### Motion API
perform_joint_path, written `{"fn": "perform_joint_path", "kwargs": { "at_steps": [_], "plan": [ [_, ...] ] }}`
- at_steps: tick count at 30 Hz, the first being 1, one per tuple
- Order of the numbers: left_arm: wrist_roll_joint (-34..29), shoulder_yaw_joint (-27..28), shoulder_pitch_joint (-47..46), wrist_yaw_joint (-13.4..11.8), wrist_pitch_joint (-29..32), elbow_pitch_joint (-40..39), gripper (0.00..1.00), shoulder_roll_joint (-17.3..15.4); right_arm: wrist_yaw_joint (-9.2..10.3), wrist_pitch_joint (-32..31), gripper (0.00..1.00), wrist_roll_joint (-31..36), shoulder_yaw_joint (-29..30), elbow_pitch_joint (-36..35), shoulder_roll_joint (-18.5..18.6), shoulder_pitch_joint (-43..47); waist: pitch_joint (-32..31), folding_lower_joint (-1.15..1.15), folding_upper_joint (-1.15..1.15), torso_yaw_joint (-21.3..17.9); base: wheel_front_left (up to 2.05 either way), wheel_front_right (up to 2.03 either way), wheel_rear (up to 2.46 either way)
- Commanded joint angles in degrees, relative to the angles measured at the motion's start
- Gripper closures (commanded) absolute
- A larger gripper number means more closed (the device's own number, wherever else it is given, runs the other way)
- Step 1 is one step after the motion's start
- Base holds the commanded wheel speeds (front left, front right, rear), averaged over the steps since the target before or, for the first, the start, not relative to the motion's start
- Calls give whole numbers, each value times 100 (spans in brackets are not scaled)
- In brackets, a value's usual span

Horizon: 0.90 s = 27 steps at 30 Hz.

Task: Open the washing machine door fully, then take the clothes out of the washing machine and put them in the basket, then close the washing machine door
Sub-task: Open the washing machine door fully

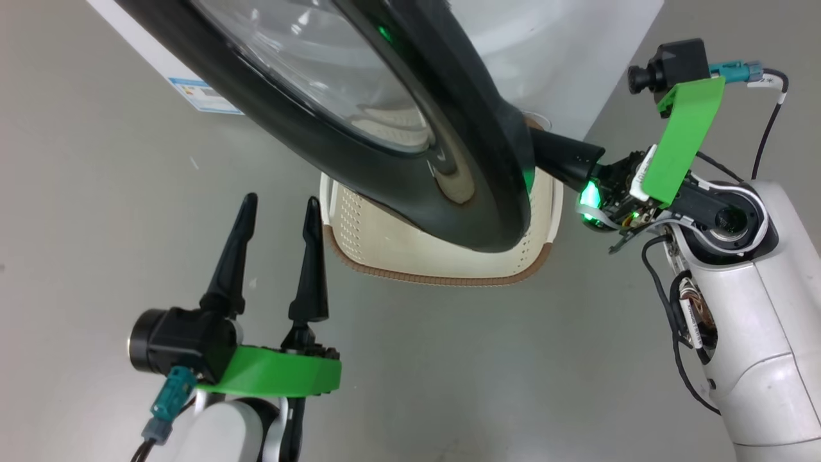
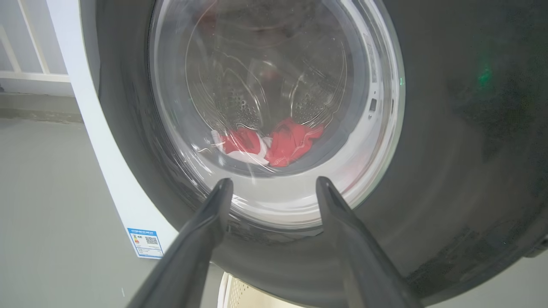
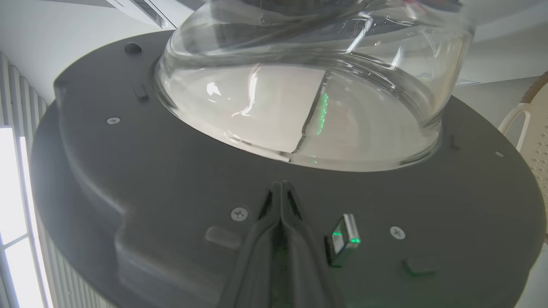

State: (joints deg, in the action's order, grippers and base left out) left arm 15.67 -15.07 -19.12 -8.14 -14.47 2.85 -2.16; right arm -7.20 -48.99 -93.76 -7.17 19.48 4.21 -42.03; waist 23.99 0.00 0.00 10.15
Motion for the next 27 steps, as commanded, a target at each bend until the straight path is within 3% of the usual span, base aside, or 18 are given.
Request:
{"fn": "perform_joint_path", "kwargs": {
  "at_steps": [1, 27],
  "plan": [
    [25, 171, 92, -49, -52, -120, 0, -72, -29, -31, 100, -56, -119, -192, -118, 105, -86, 0, 0, 82, 0, 0, 0],
    [155, 197, 526, -99, -52, -61, 0, -72, -29, -110, 100, -180, -676, -102, -39, 745, -816, 0, 0, 675, 0, 0, 0]
  ]
}}
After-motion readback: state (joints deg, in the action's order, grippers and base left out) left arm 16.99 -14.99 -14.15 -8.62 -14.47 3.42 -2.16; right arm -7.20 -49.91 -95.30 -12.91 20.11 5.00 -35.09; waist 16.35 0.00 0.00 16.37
